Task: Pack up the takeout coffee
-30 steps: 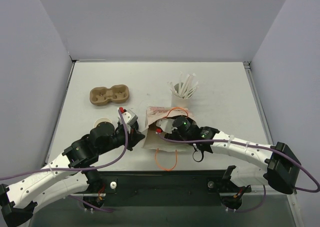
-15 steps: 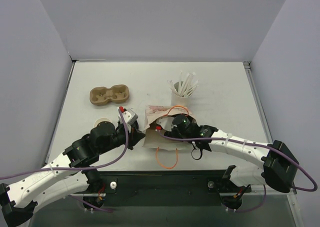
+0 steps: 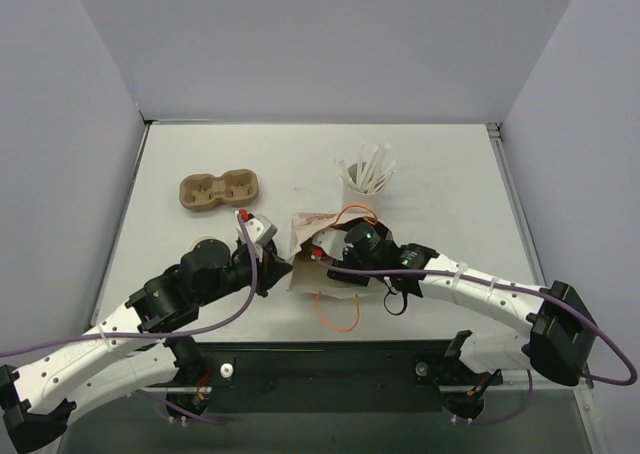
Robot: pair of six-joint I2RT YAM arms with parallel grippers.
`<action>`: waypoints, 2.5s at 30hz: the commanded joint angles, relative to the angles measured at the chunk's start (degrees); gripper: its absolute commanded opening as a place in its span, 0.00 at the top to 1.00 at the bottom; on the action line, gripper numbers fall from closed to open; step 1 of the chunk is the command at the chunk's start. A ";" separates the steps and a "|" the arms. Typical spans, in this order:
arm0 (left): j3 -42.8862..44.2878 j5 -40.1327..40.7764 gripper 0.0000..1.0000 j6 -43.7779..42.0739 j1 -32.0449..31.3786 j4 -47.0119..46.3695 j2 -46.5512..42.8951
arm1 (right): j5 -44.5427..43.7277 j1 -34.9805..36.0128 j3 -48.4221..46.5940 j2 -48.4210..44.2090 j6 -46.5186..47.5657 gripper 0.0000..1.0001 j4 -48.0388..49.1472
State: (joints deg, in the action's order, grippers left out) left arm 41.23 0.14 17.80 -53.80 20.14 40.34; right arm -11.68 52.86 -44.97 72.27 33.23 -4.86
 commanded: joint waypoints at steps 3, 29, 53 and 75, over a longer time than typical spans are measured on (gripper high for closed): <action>3.59 -0.58 1.00 -0.14 -0.08 2.36 -0.17 | -3.70 -1.62 -5.73 -1.78 -4.58 0.07 -6.12; 7.28 1.44 1.00 0.22 0.01 5.08 2.90 | -5.28 0.93 -12.07 -2.05 -15.21 0.14 -17.90; 16.42 3.64 1.00 1.01 0.01 12.11 9.15 | -7.56 2.86 -16.64 -0.20 -21.45 0.16 -22.74; 17.56 3.73 1.00 1.09 0.10 13.08 9.85 | -8.71 2.86 -21.21 0.94 -24.53 0.24 -25.02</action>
State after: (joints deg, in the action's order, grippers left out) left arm 55.55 3.27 18.87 -53.80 30.76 50.15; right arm -15.75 56.25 -62.83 72.84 11.97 -28.47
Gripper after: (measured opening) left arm 0.060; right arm 0.741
